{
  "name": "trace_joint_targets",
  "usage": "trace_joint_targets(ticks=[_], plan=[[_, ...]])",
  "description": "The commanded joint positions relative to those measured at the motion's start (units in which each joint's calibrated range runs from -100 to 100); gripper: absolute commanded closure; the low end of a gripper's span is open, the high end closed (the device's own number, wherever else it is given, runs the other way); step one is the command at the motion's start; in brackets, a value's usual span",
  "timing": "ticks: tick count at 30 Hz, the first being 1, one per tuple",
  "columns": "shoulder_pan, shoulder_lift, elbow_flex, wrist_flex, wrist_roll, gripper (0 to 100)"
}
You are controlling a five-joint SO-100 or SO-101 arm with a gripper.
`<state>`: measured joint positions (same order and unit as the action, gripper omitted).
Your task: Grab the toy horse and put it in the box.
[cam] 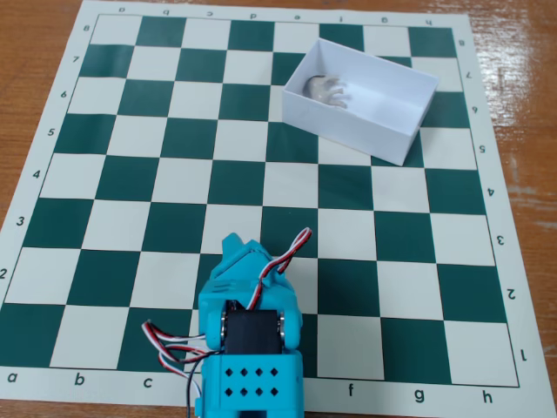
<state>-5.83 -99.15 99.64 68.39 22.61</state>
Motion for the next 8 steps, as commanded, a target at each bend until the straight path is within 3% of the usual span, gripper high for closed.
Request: trace_joint_targets(ticks=[1, 6, 8], plan=[[-0.53, -0.41, 0.36, 0.22, 0.12, 76], [-0.53, -0.41, 0.36, 0.22, 0.12, 80], [-1.03, -0.41, 0.36, 0.38, 0.12, 88]])
